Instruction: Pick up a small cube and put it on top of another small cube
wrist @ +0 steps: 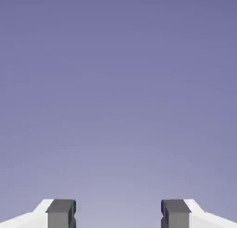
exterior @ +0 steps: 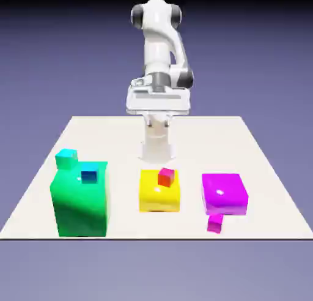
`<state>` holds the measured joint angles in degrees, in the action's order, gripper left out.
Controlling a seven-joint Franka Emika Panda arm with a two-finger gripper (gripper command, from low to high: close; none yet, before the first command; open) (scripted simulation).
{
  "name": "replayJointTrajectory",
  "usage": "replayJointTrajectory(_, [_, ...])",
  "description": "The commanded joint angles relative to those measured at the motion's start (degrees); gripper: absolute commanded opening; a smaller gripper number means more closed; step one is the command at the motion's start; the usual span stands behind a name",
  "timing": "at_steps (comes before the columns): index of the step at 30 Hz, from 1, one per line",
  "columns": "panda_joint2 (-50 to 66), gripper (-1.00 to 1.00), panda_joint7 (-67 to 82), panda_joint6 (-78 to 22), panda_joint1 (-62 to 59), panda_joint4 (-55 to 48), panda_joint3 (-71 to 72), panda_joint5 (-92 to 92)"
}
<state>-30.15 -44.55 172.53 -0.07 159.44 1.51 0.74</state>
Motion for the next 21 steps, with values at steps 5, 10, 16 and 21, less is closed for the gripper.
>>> replayJointTrajectory(5, [10.4,0.00,-8.7,-6.1,-3.1,-6.5,6.3,3.1])
replayJointTrajectory(10, [20.8,0.00,-17.4,-12.2,-6.3,-13.0,12.6,6.1])
replayJointTrajectory(16, [33.2,0.00,-27.8,-19.6,-10.0,-20.8,20.1,9.8])
replayJointTrajectory(21, [43.6,0.00,-36.5,-25.7,-13.1,-27.2,26.4,12.9])
